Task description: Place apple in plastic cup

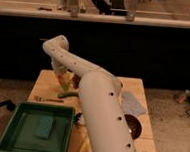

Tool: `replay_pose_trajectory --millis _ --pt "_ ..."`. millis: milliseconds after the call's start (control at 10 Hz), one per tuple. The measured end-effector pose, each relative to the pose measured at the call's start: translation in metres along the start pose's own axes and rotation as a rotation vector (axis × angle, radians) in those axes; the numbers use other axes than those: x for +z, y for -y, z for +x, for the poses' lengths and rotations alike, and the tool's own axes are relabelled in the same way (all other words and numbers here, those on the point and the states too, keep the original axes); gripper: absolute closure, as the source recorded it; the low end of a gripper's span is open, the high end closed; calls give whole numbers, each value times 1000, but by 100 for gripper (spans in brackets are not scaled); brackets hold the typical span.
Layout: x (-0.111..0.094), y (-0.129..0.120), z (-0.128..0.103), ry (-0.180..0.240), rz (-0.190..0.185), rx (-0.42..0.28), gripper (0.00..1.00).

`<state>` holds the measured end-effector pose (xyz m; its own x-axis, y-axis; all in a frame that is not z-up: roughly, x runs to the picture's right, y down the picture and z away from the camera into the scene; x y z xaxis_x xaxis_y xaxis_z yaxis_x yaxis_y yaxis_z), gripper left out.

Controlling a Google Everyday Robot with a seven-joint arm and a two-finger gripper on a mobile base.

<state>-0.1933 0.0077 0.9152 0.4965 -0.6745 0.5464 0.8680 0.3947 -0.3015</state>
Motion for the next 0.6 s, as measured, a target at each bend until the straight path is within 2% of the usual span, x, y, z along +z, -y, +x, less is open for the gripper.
replay_pose_trajectory --millis 600 --pt "1 -1 0 1 -2 1 96"
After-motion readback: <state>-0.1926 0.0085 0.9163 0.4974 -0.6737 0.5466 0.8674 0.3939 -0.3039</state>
